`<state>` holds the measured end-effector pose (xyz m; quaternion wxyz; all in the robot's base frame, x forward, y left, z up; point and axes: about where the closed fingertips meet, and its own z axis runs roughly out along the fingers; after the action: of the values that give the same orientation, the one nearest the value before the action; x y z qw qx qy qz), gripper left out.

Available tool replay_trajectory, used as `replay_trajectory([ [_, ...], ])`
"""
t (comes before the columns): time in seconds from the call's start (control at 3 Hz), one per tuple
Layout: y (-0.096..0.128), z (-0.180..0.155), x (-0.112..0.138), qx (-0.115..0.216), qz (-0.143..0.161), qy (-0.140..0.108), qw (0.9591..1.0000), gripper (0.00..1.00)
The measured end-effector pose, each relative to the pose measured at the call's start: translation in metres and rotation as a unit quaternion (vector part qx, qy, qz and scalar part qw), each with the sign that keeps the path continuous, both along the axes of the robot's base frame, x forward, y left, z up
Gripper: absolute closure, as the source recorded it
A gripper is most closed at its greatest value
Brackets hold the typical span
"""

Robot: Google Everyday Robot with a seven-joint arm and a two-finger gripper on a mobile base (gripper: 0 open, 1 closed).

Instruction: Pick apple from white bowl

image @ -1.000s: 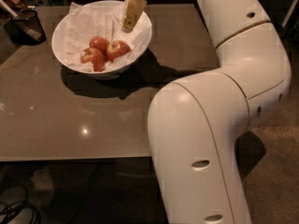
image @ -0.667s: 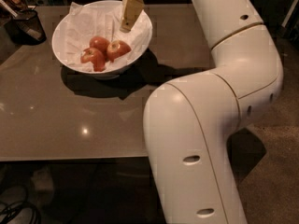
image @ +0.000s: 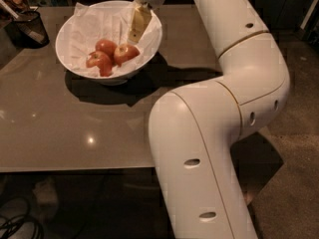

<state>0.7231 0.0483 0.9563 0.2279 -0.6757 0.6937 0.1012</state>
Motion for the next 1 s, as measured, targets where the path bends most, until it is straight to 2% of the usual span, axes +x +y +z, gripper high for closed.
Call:
replay_trajectory([
  [1.0,0.002,-0.030,0.000,0.012,-0.009,0.048,0.9987,0.31],
])
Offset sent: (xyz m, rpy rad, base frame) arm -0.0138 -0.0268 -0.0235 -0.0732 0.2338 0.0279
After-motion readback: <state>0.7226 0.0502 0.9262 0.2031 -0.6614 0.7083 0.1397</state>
